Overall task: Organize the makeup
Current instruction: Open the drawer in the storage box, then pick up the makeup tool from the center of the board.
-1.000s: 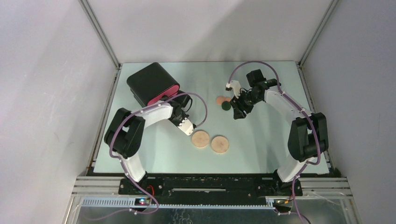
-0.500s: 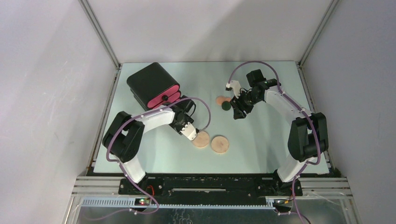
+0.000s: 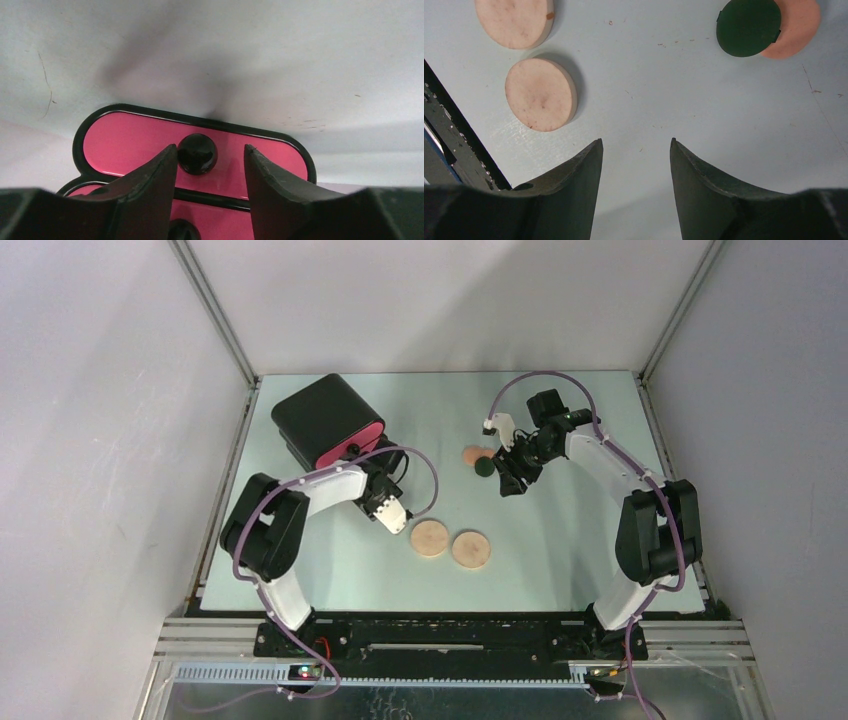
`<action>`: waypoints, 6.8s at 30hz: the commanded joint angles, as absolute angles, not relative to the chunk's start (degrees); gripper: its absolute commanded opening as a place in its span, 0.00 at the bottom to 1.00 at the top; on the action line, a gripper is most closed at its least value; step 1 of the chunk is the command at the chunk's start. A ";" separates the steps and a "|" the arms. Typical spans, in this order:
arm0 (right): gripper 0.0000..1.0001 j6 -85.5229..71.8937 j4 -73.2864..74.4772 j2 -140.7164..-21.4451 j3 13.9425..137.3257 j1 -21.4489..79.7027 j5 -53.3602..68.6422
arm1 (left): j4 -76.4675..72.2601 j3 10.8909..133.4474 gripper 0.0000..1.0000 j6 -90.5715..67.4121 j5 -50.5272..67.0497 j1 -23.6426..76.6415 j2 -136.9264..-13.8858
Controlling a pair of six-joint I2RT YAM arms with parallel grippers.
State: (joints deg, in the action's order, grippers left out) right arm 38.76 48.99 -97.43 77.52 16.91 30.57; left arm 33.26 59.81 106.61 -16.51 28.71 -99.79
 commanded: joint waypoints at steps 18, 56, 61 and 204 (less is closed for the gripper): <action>0.61 39.90 49.79 -97.81 77.47 17.40 31.17 | 30.40 59.33 0.14 104.63 -14.39 30.93 -98.11; 0.60 40.21 50.10 -96.95 77.50 17.32 31.72 | 41.61 67.04 0.73 97.19 -11.36 39.38 -99.66; 0.60 40.17 50.10 -96.99 77.46 17.31 31.65 | 43.59 68.66 0.76 98.53 -10.49 37.04 -101.69; 0.73 23.47 38.21 -120.22 95.67 23.53 11.22 | 25.45 64.62 1.00 28.55 18.38 21.89 -63.46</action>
